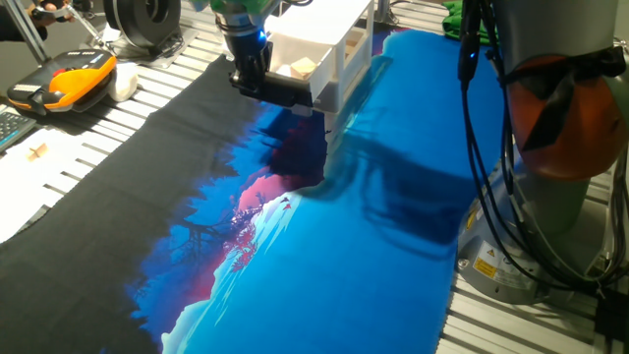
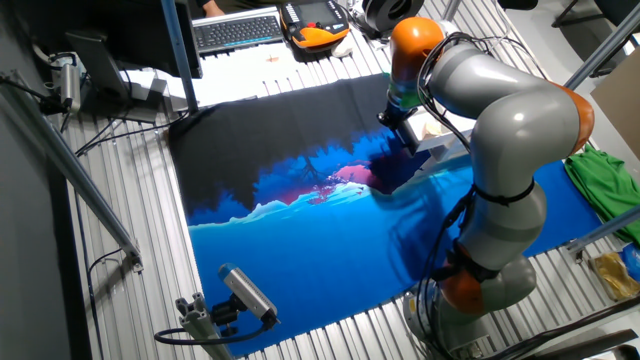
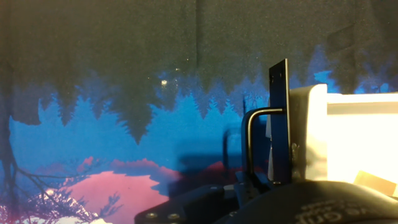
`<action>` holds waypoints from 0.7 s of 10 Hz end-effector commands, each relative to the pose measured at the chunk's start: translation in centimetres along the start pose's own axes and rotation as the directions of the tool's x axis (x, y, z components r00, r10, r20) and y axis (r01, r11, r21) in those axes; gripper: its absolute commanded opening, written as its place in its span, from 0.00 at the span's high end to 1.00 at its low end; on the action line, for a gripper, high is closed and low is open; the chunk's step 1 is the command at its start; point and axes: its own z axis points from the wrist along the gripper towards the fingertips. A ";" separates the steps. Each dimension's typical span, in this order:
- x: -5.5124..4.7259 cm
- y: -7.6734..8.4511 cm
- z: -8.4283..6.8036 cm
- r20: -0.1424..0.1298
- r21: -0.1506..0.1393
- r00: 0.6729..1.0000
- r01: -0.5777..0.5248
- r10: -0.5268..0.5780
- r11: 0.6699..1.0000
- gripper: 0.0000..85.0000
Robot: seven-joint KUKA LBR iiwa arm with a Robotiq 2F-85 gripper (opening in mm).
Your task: Grasp the handle and close the drawer
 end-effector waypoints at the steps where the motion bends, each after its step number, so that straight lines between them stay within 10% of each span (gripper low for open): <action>1: 0.0 0.0 0.0 0.000 0.000 1.000 0.001 -0.001 1.000 1.00; 7: 0.1 -0.9 0.4 0.009 -0.015 1.000 0.008 -0.008 1.000 1.00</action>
